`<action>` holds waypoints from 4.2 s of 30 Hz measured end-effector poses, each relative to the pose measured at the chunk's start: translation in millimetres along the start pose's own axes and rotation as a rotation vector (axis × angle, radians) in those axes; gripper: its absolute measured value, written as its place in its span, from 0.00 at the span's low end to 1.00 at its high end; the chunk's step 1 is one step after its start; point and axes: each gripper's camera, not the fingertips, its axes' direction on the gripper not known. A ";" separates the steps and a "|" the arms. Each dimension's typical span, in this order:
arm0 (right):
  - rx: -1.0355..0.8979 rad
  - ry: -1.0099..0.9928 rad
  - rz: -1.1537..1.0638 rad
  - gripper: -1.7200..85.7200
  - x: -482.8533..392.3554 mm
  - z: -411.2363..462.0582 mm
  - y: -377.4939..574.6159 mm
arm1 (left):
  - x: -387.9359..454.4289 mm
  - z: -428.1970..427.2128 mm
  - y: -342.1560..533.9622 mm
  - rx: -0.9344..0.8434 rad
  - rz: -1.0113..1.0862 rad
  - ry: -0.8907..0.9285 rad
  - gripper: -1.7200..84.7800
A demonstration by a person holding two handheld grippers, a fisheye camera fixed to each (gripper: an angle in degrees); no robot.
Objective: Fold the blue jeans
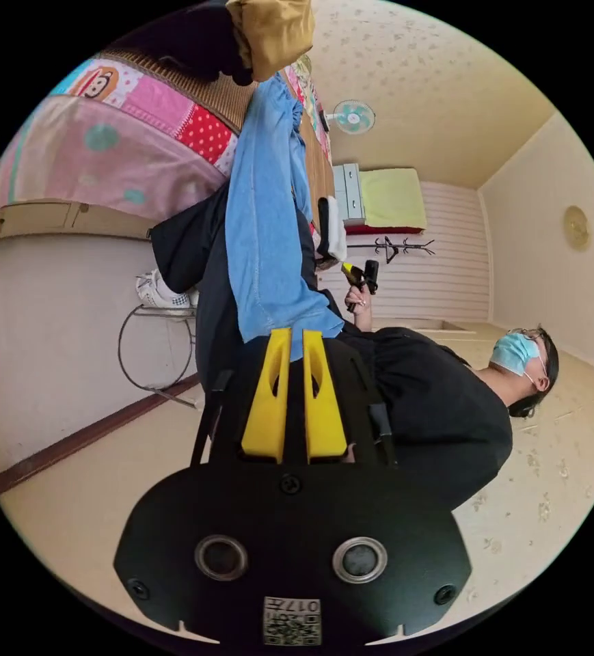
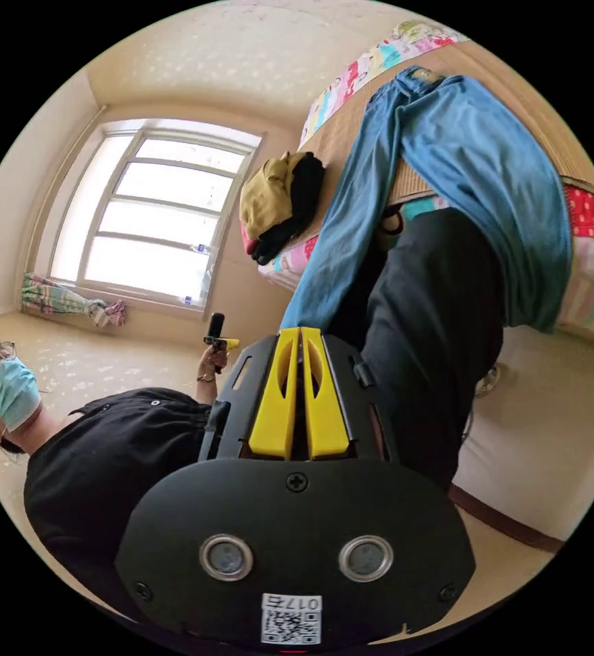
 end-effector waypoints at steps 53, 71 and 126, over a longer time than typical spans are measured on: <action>0.265 0.271 0.077 0.05 144.3 -79.3 -53.8 | 92.9 17.5 12.7 0.275 0.494 0.036 0.01; 0.163 -0.317 0.228 0.04 90.5 -179.2 109.7 | 67.8 42.0 -19.7 0.209 0.412 0.108 0.06; 0.329 0.761 -0.214 0.04 -103.8 126.1 -301.5 | 88.5 120.1 -92.6 0.183 0.264 0.437 0.01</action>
